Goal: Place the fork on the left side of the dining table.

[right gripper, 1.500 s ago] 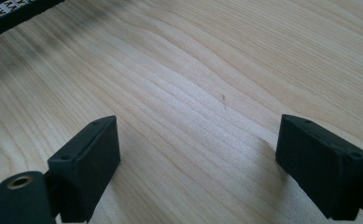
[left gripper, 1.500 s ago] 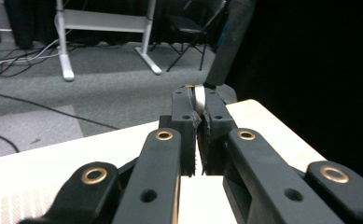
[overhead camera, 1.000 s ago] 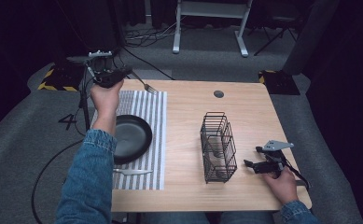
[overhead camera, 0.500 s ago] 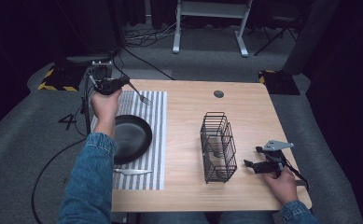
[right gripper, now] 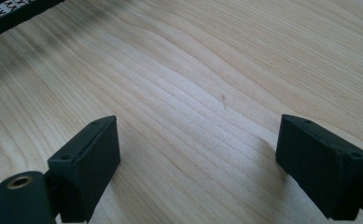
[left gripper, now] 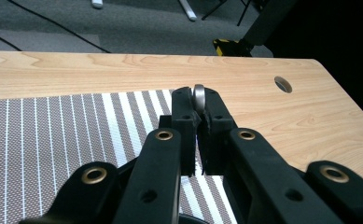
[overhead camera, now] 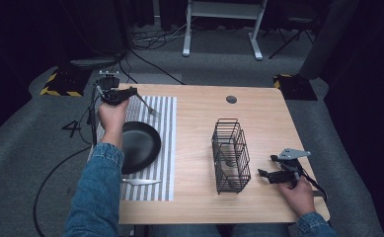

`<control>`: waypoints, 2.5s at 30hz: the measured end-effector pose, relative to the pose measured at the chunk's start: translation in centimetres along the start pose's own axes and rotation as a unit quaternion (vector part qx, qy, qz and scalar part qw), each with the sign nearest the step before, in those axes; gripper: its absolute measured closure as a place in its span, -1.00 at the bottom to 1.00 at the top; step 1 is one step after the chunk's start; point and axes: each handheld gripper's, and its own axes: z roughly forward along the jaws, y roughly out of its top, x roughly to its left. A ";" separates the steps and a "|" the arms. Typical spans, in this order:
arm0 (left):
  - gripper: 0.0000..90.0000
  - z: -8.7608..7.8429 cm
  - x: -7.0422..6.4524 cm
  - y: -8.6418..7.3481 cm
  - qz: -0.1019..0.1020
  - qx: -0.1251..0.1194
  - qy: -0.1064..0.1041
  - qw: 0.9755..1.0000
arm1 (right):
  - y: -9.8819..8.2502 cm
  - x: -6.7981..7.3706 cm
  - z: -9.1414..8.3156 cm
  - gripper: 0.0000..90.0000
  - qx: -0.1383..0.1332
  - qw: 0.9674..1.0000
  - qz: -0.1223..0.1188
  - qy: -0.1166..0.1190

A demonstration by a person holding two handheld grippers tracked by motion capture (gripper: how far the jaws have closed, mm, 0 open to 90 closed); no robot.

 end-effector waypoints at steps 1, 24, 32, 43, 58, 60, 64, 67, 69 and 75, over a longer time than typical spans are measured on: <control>0.92 0.1 -0.1 0.0 0.001 0.002 -0.002 1.000 | 0.0 0.0 0.0 -0.70 0.000 1.000 0.000 0.000; 0.64 1.1 1.3 -0.6 -0.001 0.023 0.034 0.999 | 0.0 0.0 0.0 -0.70 0.000 1.000 0.000 0.000; 0.45 1.5 3.3 -0.9 -0.016 0.033 0.050 0.998 | 0.0 0.0 0.0 -0.70 0.000 1.000 0.000 0.000; 0.29 1.7 5.5 -1.8 -0.025 0.045 0.061 0.997 | 0.0 0.0 0.0 -0.70 0.000 1.000 0.001 -0.001; 0.29 2.0 8.0 -3.5 -0.064 0.050 0.058 0.995 | 0.0 0.0 0.0 -0.70 0.000 1.000 0.001 -0.001; 0.29 2.1 8.2 -3.7 -0.067 0.054 0.056 0.995 | 0.0 0.0 0.0 -0.70 0.000 1.000 0.001 -0.001; 0.27 2.5 8.3 -4.1 -0.069 0.063 0.050 0.994 | 0.0 0.0 0.0 -0.70 0.000 1.000 0.001 -0.001; 0.27 2.7 8.4 -4.4 -0.071 0.071 0.048 0.994 | 0.0 0.0 0.0 -0.70 0.000 1.000 0.001 -0.001; 0.27 2.6 8.7 -4.7 -0.082 0.064 0.040 0.994 | 0.0 0.0 0.0 -0.70 0.000 1.000 0.001 -0.001; 0.27 2.3 9.5 -5.4 -0.098 0.061 0.041 0.992 | 0.0 0.0 0.0 -0.70 0.000 1.000 0.001 -0.001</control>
